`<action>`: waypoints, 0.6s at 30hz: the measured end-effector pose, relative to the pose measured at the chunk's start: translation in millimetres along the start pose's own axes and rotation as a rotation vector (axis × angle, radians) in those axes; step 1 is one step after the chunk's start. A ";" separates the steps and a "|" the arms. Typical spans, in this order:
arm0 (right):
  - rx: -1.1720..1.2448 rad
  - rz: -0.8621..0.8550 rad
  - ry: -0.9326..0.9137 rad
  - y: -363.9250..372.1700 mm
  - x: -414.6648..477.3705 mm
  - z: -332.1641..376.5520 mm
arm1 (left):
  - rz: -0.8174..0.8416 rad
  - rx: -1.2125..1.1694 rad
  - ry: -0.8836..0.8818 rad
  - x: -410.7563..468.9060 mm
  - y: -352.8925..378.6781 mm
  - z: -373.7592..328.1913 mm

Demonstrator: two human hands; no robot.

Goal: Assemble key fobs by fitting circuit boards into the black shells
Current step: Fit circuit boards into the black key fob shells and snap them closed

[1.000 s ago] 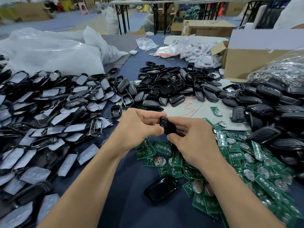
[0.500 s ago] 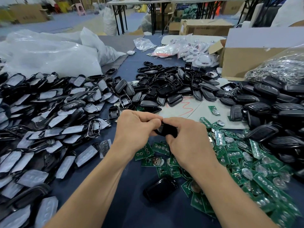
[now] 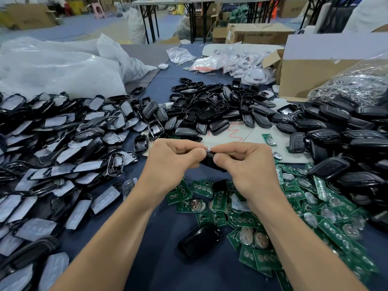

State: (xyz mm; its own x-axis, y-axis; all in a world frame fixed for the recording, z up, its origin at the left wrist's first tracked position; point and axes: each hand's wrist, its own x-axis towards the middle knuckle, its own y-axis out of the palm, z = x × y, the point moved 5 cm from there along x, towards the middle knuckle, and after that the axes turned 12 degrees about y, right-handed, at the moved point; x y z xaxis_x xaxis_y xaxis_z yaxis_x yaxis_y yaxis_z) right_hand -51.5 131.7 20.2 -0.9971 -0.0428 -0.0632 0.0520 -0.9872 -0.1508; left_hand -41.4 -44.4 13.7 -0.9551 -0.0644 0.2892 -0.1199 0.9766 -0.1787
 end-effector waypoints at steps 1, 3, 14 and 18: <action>-0.001 0.000 -0.002 -0.4 -0.9 1.0 | -0.010 -0.003 0.007 0.0 -0.3 -1.1; -0.003 0.002 0.001 0.2 -1.5 1.8 | -0.047 0.013 0.031 0.4 -1.6 -3.5; 0.065 0.055 0.049 7.1 -1.8 2.0 | -0.076 -0.021 0.110 0.3 1.5 -9.3; 0.530 0.159 0.267 21.1 -5.1 -4.6 | 0.031 -0.144 0.107 -2.1 18.7 -14.0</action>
State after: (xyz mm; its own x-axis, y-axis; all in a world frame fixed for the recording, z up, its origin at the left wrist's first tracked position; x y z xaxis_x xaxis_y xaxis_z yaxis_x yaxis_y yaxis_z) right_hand -45.0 111.9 12.8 -0.9272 -0.2237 -0.3003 0.0956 -0.9167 0.3879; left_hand -37.9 -23.1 22.9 -0.9227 -0.0194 0.3850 -0.0437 0.9976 -0.0543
